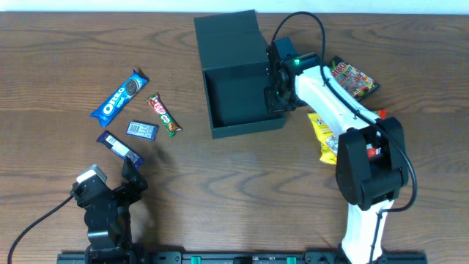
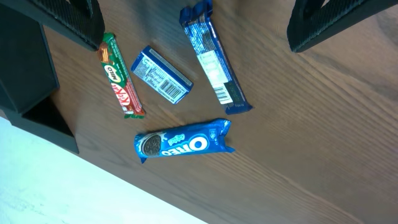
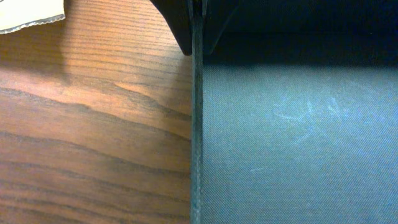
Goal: Pack container
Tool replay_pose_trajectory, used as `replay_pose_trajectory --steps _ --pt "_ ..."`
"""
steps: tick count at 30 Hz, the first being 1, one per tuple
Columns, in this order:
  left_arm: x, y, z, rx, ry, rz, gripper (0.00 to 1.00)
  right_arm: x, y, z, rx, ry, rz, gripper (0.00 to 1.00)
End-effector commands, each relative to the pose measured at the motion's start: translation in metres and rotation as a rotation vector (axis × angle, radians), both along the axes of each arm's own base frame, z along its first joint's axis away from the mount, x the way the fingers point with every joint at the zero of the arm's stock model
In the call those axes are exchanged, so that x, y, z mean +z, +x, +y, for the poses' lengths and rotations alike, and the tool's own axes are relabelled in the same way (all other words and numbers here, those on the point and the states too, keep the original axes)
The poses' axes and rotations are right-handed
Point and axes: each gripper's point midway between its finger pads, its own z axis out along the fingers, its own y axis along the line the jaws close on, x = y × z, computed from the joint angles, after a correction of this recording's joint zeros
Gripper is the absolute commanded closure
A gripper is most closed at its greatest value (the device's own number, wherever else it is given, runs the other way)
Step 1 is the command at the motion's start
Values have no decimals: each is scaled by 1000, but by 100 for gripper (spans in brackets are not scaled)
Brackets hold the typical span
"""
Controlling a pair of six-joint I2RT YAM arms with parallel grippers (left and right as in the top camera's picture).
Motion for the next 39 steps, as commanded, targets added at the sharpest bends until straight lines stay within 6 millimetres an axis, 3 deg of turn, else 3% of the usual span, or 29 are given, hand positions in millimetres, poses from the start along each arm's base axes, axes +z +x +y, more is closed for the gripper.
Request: replay_pose_trajectory --steps 1,12,21,25,36,37,39 --pt "-9 -1 3 10 20 25 5 0 -9 11 -25 49 41 99" --pt "-9 -1 3 10 20 25 5 -12 -49 19 -143 45 177 99" --pt "-9 -1 3 9 20 25 5 -17 -84 6 -177 9 199 99" --pt "-9 -1 3 10 20 25 5 -11 -90 0 -191 15 165 99" --pt "-9 -1 3 10 20 25 5 -16 -94 -2 -185 8 161 99" --pt "-9 -1 3 9 19 25 5 -16 -94 -2 -185 9 162 84" --pt "-9 -1 3 10 20 25 5 -16 -93 -2 -186 10 160 25"
